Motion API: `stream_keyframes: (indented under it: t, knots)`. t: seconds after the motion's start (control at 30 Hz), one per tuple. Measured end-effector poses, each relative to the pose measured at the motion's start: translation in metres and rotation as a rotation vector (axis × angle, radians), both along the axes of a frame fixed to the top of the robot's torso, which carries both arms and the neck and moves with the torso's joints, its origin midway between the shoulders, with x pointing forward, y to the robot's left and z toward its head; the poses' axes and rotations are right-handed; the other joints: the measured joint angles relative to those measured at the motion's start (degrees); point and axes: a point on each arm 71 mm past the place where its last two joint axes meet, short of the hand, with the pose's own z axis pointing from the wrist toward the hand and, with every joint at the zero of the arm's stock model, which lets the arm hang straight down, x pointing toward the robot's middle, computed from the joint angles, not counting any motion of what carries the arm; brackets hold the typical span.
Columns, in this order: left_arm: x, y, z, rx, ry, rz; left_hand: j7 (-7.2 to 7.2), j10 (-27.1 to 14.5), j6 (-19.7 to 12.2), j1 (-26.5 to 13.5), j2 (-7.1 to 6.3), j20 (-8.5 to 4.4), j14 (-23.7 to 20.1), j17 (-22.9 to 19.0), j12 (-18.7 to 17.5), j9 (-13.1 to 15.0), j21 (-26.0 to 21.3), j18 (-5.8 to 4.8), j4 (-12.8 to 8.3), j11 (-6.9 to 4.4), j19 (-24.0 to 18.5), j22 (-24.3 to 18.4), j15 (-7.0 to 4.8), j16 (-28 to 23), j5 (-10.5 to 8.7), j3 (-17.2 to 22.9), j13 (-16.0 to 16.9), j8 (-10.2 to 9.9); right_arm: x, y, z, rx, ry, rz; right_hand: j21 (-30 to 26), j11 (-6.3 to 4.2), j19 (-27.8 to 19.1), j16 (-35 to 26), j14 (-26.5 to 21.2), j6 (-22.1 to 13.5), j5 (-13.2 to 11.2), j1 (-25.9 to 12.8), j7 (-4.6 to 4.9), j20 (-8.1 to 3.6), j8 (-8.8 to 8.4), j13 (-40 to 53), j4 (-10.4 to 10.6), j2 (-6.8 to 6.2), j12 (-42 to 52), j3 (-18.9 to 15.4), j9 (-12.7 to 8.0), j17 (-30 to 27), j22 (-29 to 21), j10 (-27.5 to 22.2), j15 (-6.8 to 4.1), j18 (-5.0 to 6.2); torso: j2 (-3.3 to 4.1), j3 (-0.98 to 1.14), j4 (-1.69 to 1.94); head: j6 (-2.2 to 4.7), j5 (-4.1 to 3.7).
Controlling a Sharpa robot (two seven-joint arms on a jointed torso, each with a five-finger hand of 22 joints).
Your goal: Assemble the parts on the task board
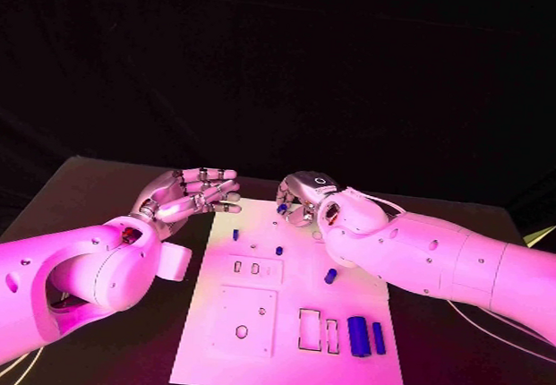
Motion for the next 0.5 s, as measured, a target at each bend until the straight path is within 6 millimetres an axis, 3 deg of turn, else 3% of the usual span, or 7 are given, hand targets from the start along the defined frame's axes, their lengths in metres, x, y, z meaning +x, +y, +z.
stream_keyframes:
  t: [0.23,0.37,0.43,0.5]
  knots:
    - [0.0001,-0.0001,0.0002,0.000,0.000,0.000,0.00,0.0,0.0,0.0,0.00,0.12,0.0,0.0,0.0,0.0,0.0,0.00,0.0,0.00,-0.1,0.0,0.00,0.0,0.00,0.0,0.0,0.0,0.0021,0.0000,-0.0019,-0.003,0.006,-0.006,-1.4,0.97,-1.2,0.0,0.0,-2.4,0.0,-0.8,0.92,0.56,-0.91,0.2,0.5,-0.79,-0.9,0.5,0.2,0.0,-1.5,-1.9,0.03,0.01,0.03,0.00,0.04,0.01,0.01]
    - [0.0002,0.0000,0.0003,0.000,0.000,0.000,0.00,0.0,0.0,0.0,0.00,0.20,0.0,0.1,0.0,0.0,0.2,0.00,0.0,0.00,-0.2,0.1,0.00,0.0,0.00,0.0,0.0,0.0,0.0038,-0.0009,-0.0026,-0.003,0.010,-0.011,-4.6,1.95,-3.9,-1.5,0.0,-5.4,-0.4,-2.0,1.80,1.31,-2.95,-0.8,0.9,-2.02,-0.9,0.8,0.1,-2.0,-5.5,-6.2,1.26,0.09,0.05,-0.02,0.05,0.01,0.08]
    - [0.0002,0.0000,0.0003,0.001,0.001,0.000,0.00,0.0,0.0,0.0,0.00,0.20,0.0,0.1,0.0,0.0,0.2,0.00,0.0,0.00,-0.2,0.1,0.00,0.0,0.00,0.0,0.0,0.0,0.0045,-0.0015,-0.0027,-0.003,0.012,-0.013,-6.8,2.23,-5.5,-2.7,0.0,-6.6,-1.1,-2.2,1.94,1.59,-3.80,-1.2,1.2,-2.19,-0.9,0.5,0.1,-4.1,-8.2,-8.1,1.26,1.34,0.07,-0.03,0.05,0.01,0.10]
    - [0.0002,0.0000,0.0003,0.001,0.001,0.000,0.00,0.0,0.0,0.0,0.00,0.20,0.0,0.1,0.0,0.0,0.2,0.00,0.0,0.00,-0.2,0.1,0.00,0.0,0.00,0.0,0.0,0.0,0.0048,-0.0017,-0.0028,-0.002,0.013,-0.014,-8.5,2.39,-6.5,-3.5,0.0,-7.7,-1.1,-2.4,1.85,1.74,-4.69,-1.5,1.3,-2.42,-0.9,-0.2,0.1,-5.6,-10.0,-9.6,1.26,1.35,0.07,-0.04,0.05,-0.01,0.12]
